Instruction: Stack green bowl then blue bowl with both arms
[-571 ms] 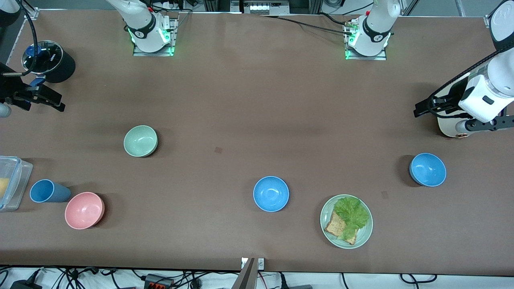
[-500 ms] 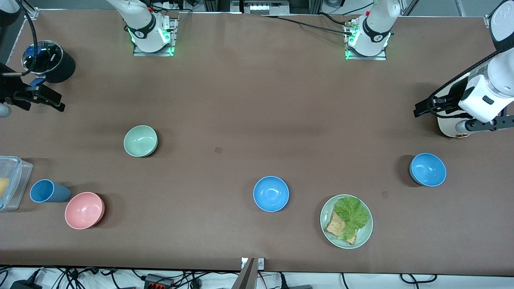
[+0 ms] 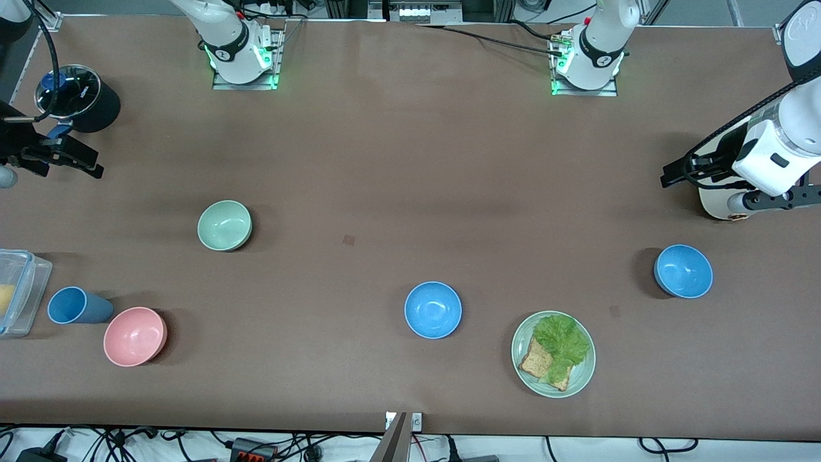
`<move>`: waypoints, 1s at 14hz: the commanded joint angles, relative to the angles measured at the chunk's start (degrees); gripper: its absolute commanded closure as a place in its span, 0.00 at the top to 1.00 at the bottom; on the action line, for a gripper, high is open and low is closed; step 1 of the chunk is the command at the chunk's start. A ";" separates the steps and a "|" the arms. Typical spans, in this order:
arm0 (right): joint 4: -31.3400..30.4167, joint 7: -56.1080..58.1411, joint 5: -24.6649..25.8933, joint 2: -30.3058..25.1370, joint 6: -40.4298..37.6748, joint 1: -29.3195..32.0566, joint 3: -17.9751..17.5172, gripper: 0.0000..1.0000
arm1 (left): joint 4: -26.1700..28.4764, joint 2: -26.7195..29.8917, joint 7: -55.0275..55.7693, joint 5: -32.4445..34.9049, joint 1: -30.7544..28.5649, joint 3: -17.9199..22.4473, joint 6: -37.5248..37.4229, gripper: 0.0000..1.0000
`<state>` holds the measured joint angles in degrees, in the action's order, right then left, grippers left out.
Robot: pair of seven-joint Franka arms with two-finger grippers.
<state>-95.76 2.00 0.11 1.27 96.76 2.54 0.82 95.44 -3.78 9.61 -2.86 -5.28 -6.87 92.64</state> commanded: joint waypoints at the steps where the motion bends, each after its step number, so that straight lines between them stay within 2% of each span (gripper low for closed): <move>1: -1.19 -0.59 0.77 4.07 1.41 0.36 -0.82 1.00 | -2.10 -1.06 -1.08 1.19 -0.26 -0.16 -1.40 1.00; 6: -4.34 -0.59 0.94 14.53 9.30 -0.34 -0.82 1.00 | -2.10 -1.06 -1.08 1.10 -0.17 -0.16 -1.40 1.00; 10: -12.34 -0.59 0.85 19.64 18.80 -0.60 -0.91 1.00 | -2.10 -1.06 -1.08 1.10 -0.26 -0.08 -1.40 1.00; 14: -12.44 -0.59 0.85 25.61 21.09 -0.78 -0.91 0.99 | -2.10 -1.06 -1.17 1.10 -0.26 -0.08 -1.40 1.00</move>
<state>-107.83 2.00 0.14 25.26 116.07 1.87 0.23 95.20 -4.13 9.61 -2.86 -5.33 -6.86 92.64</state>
